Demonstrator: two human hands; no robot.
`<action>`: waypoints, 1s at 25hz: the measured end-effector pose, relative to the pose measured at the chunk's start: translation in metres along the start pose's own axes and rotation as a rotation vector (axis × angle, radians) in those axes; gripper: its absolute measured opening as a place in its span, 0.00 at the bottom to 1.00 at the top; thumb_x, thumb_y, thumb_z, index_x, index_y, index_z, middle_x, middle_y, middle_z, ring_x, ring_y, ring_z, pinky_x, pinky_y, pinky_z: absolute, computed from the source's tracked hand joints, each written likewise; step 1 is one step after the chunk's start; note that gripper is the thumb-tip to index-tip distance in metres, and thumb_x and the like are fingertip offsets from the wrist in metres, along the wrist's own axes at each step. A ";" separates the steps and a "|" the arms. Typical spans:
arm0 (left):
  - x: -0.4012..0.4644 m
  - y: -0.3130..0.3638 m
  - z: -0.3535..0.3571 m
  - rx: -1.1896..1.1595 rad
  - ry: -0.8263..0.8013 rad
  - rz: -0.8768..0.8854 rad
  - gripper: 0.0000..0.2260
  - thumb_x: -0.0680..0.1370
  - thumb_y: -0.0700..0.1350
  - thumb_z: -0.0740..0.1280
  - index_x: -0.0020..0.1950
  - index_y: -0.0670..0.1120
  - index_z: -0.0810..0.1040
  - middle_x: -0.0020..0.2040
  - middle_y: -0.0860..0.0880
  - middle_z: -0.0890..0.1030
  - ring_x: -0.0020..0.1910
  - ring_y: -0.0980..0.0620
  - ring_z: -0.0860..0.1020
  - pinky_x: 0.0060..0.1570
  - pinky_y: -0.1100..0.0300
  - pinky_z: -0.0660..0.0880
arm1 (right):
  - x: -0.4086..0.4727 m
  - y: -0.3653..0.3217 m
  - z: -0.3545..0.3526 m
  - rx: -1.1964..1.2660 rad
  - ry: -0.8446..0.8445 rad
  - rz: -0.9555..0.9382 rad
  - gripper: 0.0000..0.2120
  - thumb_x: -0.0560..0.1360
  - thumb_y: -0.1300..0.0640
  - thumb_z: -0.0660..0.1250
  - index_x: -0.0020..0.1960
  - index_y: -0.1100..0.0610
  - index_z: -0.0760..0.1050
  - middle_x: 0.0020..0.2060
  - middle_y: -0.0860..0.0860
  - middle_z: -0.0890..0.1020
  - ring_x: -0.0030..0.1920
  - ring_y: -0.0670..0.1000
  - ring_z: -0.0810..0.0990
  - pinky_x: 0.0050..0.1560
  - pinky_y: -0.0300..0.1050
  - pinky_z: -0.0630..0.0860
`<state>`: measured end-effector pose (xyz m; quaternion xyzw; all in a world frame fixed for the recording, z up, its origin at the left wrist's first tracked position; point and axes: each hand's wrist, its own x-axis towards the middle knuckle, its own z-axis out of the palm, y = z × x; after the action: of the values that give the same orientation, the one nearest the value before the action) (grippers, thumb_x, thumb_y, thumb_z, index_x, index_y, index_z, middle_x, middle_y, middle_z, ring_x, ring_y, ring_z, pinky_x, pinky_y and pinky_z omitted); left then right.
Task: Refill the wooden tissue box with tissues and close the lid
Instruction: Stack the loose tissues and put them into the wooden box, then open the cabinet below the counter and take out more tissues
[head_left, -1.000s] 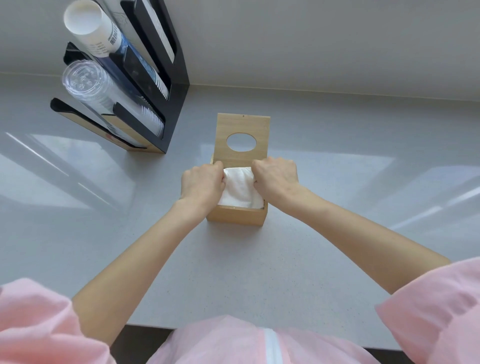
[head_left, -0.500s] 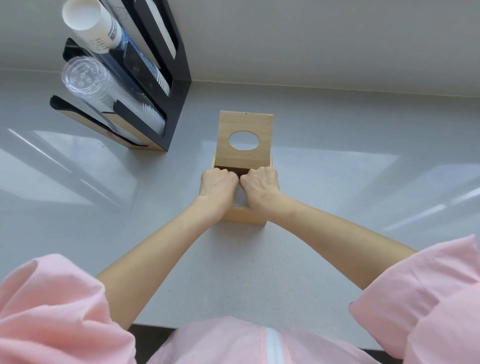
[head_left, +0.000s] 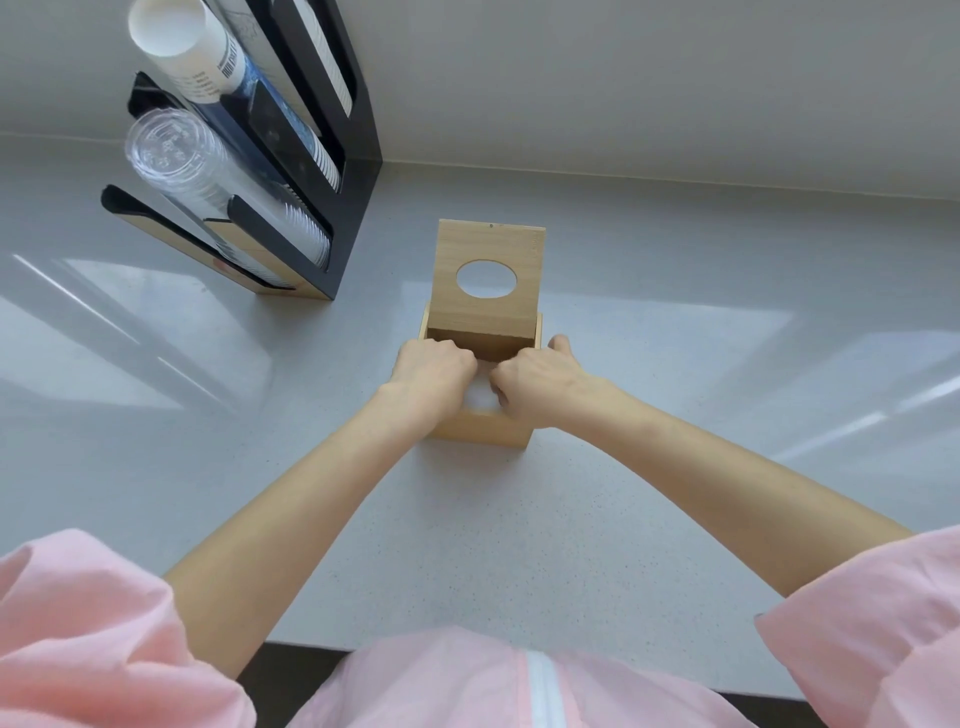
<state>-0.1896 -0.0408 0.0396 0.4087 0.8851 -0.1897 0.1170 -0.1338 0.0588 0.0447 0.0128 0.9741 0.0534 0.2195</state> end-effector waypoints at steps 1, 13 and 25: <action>0.001 -0.001 -0.001 -0.005 -0.020 0.046 0.09 0.75 0.36 0.59 0.49 0.42 0.77 0.50 0.43 0.81 0.45 0.44 0.77 0.27 0.60 0.60 | 0.001 0.001 0.001 -0.021 -0.068 0.004 0.14 0.76 0.65 0.55 0.32 0.57 0.65 0.31 0.51 0.68 0.47 0.56 0.69 0.62 0.57 0.59; 0.009 -0.010 0.002 -0.350 -0.173 0.120 0.16 0.77 0.40 0.55 0.61 0.47 0.75 0.55 0.43 0.80 0.52 0.42 0.76 0.41 0.57 0.69 | 0.002 0.001 0.004 0.141 -0.020 -0.035 0.15 0.78 0.60 0.51 0.54 0.58 0.76 0.46 0.54 0.79 0.62 0.54 0.71 0.72 0.61 0.44; -0.096 0.023 0.026 -0.543 0.430 -0.209 0.16 0.78 0.46 0.57 0.64 0.48 0.72 0.64 0.51 0.76 0.65 0.50 0.70 0.64 0.55 0.60 | -0.086 0.006 0.040 0.460 0.308 -0.015 0.27 0.77 0.49 0.58 0.74 0.52 0.55 0.76 0.51 0.56 0.75 0.51 0.55 0.75 0.52 0.50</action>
<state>-0.1093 -0.1033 0.0459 0.3004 0.9446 0.1318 0.0122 -0.0387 0.0647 0.0465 0.0468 0.9825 -0.1697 0.0604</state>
